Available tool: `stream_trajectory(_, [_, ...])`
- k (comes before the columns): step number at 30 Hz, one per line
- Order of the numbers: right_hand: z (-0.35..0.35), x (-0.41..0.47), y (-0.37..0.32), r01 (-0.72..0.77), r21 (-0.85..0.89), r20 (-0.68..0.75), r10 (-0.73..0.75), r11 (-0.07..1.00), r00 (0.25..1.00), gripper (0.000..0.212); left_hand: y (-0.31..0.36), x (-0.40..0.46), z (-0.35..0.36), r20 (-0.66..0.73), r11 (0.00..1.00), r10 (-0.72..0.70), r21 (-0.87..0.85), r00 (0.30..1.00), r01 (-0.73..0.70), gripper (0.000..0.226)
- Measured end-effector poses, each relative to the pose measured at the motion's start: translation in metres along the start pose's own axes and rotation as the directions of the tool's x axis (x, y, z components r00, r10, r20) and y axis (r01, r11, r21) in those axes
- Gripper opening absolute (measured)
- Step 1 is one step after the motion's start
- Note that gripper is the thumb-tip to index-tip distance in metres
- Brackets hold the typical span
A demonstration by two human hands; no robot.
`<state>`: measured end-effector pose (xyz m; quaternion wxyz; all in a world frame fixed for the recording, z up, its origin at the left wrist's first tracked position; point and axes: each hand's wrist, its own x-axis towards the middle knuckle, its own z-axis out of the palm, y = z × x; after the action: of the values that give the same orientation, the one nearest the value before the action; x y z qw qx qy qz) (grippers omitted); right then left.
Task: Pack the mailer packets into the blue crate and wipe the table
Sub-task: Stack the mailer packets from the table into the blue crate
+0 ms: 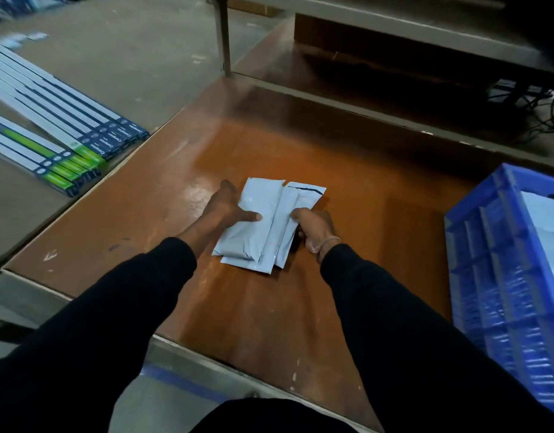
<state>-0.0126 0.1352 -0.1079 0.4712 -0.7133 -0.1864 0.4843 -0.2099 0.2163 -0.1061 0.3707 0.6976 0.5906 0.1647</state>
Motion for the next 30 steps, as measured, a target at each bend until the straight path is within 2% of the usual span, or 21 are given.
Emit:
stream_trajectory(2, [0.001, -0.002, -0.001, 0.001, 0.04, 0.047, -0.003, 0.999, 0.999, 0.019, 0.003, 0.001, 0.002, 0.02, 1.0, -0.016, 0.019, 1.0, 0.016, 0.087])
stream_trajectory(6, [0.004, 0.001, 0.006, 0.018, 0.14, 0.106, -0.034, 0.99, 0.994, 0.025, 0.006, 0.003, 0.01, 0.087, 1.0, 0.002, -0.006, 0.996, -0.001, 0.06])
stream_trajectory(9, [0.0, 0.001, 0.005, -0.018, 0.156, 0.104, 0.002, 0.988, 0.995, 0.017, 0.015, -0.002, 0.011, 0.138, 0.986, 0.082, -0.154, 0.987, -0.06, 0.04])
stream_trajectory(12, [-0.014, -0.002, -0.007, -0.026, 0.2, 0.158, -0.006, 0.98, 0.987, 0.024, 0.029, -0.007, 0.011, 0.171, 0.943, 0.174, -0.312, 0.97, -0.114, 0.032])
stream_trajectory(15, [-0.037, -0.007, -0.022, 0.021, 0.245, 0.185, -0.068, 0.969, 0.98, 0.031, 0.046, -0.001, 0.015, 0.207, 0.899, 0.247, -0.413, 0.947, -0.145, 0.049])
stream_trajectory(18, [-0.065, -0.017, -0.04, 0.098, 0.293, 0.194, -0.159, 0.951, 0.968, 0.034, 0.071, -0.001, 0.023, 0.239, 0.876, 0.19, -0.479, 0.952, -0.054, 0.079])
stream_trajectory(21, [-0.098, -0.024, -0.051, 0.174, 0.305, 0.194, -0.24, 0.936, 0.951, 0.039, 0.098, -0.007, 0.038, 0.286, 0.826, 0.188, -0.563, 0.939, 0.006, 0.074])
stream_trajectory(23, [-0.12, -0.028, -0.054, 0.219, 0.274, 0.17, -0.272, 0.936, 0.947, 0.044, 0.113, -0.012, 0.049, 0.319, 0.795, 0.193, -0.605, 0.928, 0.043, 0.082])
stream_trajectory(25, [-0.138, -0.033, -0.057, 0.25, 0.267, 0.101, -0.285, 0.931, 0.953, 0.044, 0.128, -0.015, 0.06, 0.336, 0.771, 0.183, -0.632, 0.924, 0.077, 0.098])
stream_trajectory(28, [-0.164, -0.045, -0.065, 0.304, 0.258, -0.075, -0.295, 0.917, 0.953, 0.033, 0.153, -0.028, 0.075, 0.32, 0.737, 0.155, -0.667, 0.935, 0.106, 0.089])
stream_trajectory(30, [-0.184, -0.054, -0.071, 0.357, 0.198, -0.143, -0.333, 0.913, 0.932, 0.023, 0.167, -0.037, 0.086, 0.357, 0.724, 0.182, -0.679, 0.916, 0.121, 0.081])
